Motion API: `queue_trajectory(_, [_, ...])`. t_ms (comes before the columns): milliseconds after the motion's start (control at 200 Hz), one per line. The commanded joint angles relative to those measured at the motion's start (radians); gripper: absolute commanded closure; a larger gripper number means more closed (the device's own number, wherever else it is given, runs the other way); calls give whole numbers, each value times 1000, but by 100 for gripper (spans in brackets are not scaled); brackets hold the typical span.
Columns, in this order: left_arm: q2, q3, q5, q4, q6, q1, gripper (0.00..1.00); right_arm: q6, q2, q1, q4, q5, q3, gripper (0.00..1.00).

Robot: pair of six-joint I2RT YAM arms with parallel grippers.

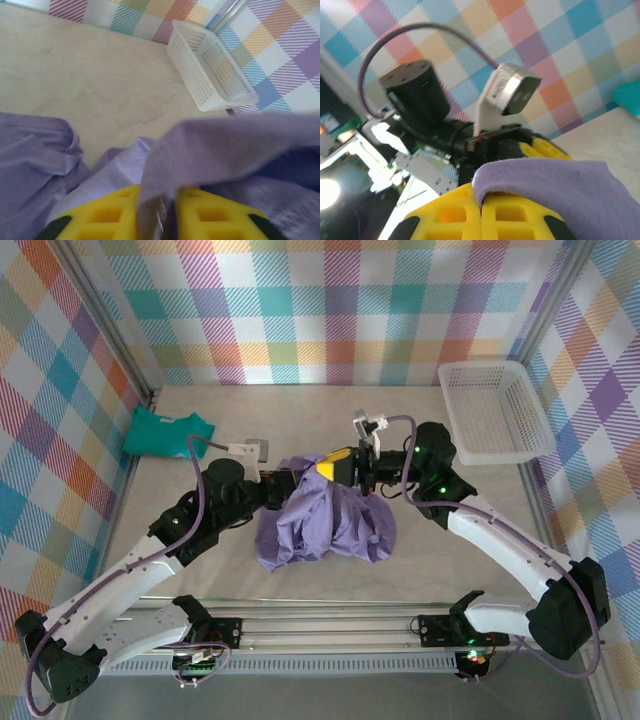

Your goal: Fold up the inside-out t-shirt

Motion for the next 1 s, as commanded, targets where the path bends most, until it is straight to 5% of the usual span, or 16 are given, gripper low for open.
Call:
queue_trajectory(0, [-2,65,-26,-90,137,6,63,-156,16,-15,-140,-197,78,100])
queue_trajectory(165, [44,107,55,-137,228,6,49,-247,37,-34,-296,-272,135,100])
queue_trajectory(490, [129,149,340,-44,282,5,52,-327,45,-49,-445,-330,176,100])
queue_trajectory(580, [143,151,420,-7,274,6,61,-349,47,-57,-489,-346,189,100])
queue_trajectory(705, [134,152,429,35,230,7,100,-424,30,-85,-609,-350,206,100])
queue_trajectory(810, [83,122,421,104,155,14,100,-457,4,-116,-660,-326,195,100])
queue_trajectory(995, [24,35,529,407,-68,25,100,-429,-17,-118,-688,-140,169,79])
